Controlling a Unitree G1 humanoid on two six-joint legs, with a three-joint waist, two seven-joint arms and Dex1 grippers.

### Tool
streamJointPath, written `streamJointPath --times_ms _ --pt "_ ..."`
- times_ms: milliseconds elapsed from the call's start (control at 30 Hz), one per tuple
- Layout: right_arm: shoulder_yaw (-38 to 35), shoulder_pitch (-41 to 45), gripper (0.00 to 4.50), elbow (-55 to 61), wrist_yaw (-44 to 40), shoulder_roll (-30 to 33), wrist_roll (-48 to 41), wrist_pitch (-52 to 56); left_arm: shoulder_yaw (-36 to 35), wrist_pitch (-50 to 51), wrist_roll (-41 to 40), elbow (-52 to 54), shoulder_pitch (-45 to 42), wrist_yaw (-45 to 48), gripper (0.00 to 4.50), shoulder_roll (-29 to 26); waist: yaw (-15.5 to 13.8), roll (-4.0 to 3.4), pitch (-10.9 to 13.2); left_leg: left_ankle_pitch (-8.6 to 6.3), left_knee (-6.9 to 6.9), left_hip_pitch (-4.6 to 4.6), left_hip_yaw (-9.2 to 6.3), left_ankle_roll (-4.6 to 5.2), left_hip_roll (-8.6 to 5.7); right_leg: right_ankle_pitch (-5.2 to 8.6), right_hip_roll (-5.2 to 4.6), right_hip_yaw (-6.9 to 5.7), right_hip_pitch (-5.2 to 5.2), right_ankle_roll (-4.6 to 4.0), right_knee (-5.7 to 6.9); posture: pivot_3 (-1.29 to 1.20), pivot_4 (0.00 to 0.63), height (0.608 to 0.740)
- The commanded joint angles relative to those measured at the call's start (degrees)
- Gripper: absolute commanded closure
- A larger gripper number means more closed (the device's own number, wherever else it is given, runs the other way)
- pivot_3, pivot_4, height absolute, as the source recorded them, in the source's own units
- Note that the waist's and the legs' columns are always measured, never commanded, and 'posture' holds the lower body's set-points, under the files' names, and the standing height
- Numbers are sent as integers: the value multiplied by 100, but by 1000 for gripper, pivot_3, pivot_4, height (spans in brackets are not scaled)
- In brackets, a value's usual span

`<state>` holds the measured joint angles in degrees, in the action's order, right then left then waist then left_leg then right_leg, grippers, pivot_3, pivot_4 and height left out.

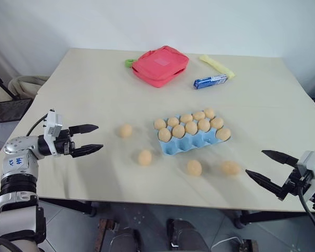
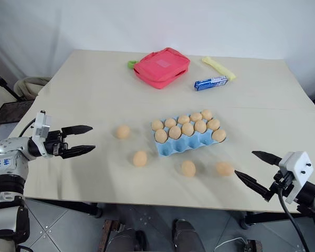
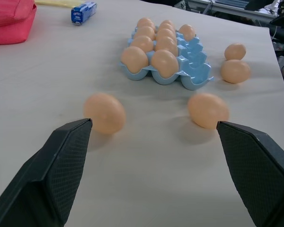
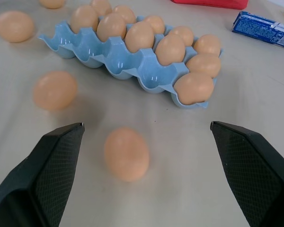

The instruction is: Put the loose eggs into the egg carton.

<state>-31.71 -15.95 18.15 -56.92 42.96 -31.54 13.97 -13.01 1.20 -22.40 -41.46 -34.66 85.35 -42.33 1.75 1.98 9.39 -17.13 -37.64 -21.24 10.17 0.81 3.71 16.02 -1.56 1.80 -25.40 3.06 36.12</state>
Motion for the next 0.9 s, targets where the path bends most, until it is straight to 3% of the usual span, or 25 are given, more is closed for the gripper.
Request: streamJointPath --times_ms 33,200,567,900 --pt "-58 82 37 242 119 -15 -136 32 -74 -122 -47 -43 -115 5 0 -42 0 0 0 0 0 0 0 0 0 0 0 0 0 0 0 0 150 740" --pt "-76 141 37 404 340 -86 -256 192 -243 73 -181 25 -176 -367 0 45 -7 0 0 0 -1 0 -1 0 0 0 -1 0 0 0 2 0 150 740" --pt "-239 -90 37 829 799 -271 -411 436 -17 189 -118 333 130 -4 0 -18 -5 0 0 0 0 0 -1 -1 2 1 0 -1 0 -2 2 0 150 740" --pt "105 -1073 37 2032 1884 -1399 -388 549 -134 133 -382 388 149 227 0 158 0 2 -2 -1 2 -1 -4 -2 1 2 -3 -4 0 -4 1 0 150 740"
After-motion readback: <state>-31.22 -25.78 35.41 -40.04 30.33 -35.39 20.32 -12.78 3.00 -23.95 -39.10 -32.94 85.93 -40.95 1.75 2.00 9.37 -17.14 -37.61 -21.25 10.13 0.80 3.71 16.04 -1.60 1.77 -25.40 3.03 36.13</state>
